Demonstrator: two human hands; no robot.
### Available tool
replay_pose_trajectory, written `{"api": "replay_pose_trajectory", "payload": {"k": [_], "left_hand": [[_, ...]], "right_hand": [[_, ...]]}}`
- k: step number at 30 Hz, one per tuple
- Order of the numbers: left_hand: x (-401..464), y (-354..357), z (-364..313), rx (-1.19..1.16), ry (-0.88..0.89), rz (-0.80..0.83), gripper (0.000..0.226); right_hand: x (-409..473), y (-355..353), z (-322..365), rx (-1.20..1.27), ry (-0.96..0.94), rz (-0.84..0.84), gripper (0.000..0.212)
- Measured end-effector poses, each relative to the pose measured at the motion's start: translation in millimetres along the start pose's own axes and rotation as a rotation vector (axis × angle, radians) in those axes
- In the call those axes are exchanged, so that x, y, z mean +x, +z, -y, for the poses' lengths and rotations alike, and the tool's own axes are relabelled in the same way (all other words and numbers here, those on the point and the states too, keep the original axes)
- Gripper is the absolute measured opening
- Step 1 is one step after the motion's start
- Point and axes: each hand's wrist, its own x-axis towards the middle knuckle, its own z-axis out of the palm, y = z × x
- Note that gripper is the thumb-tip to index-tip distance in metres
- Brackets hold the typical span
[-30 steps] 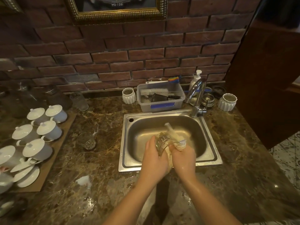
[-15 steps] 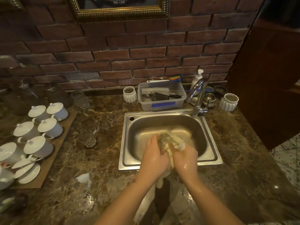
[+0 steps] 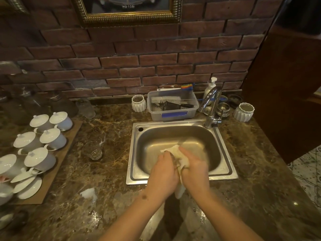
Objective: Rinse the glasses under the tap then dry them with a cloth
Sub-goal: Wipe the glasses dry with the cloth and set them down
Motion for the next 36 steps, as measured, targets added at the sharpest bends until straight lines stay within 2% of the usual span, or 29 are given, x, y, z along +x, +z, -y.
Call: {"api": "replay_pose_trajectory", "payload": {"k": [1, 3, 5, 7, 11, 12, 14, 17, 20, 22, 25, 28, 29, 33, 36], "left_hand": [[-2, 1, -1, -0.148, -0.012, -0.041, 0.029], [-6, 3, -5, -0.392, -0.082, -0.062, 0.037], [-7, 2, -7, -0.501, -0.141, -0.036, 0.038], [-6, -2, -7, -0.421, -0.108, 0.020, 0.040], [6, -10, -9, 0.149, -0.095, 0.252, 0.051], [8, -11, -12, 0.246, -0.098, 0.276, 0.052], [11, -13, -14, 0.258, -0.084, 0.294, 0.051], [12, -10, -9, -0.124, -0.141, 0.215, 0.032], [6, -5, -14, -0.537, -0.257, 0.097, 0.039], [6, -11, -17, -0.707, -0.361, 0.030, 0.043], [5, -17, -14, -0.792, -0.404, -0.033, 0.037], [-8, -11, -25, -0.967, -0.379, 0.045, 0.052], [-12, -6, -29, -1.027, -0.381, 0.023, 0.051], [-5, 0, -32, -1.130, -0.568, -0.190, 0.049], [4, -6, -24, -1.133, -0.692, -0.191, 0.055]], "right_hand": [[1, -2, 5, 0.166, 0.143, -0.069, 0.034], [2, 5, 8, 0.379, 0.380, -0.135, 0.022], [1, 12, 6, 0.346, 0.425, -0.077, 0.012], [2, 10, -2, 0.200, 0.299, 0.001, 0.010], [14, -2, -9, -0.244, -0.175, 0.206, 0.022], [15, -1, -9, -0.304, -0.250, 0.221, 0.028], [14, -2, -9, -0.314, -0.270, 0.229, 0.043], [10, -8, -9, -0.168, -0.088, 0.128, 0.059], [-3, -7, 3, 0.082, 0.049, 0.043, 0.052], [-13, -5, 9, 0.237, 0.131, 0.053, 0.054], [-23, -4, 14, 0.324, 0.204, 0.018, 0.053], [-24, 4, 19, 0.395, 0.278, -0.064, 0.051], [-26, 7, 20, 0.400, 0.287, -0.070, 0.051], [-36, 12, 20, 0.354, 0.227, 0.037, 0.062], [-38, 8, 13, 0.351, 0.177, 0.125, 0.069]]}}
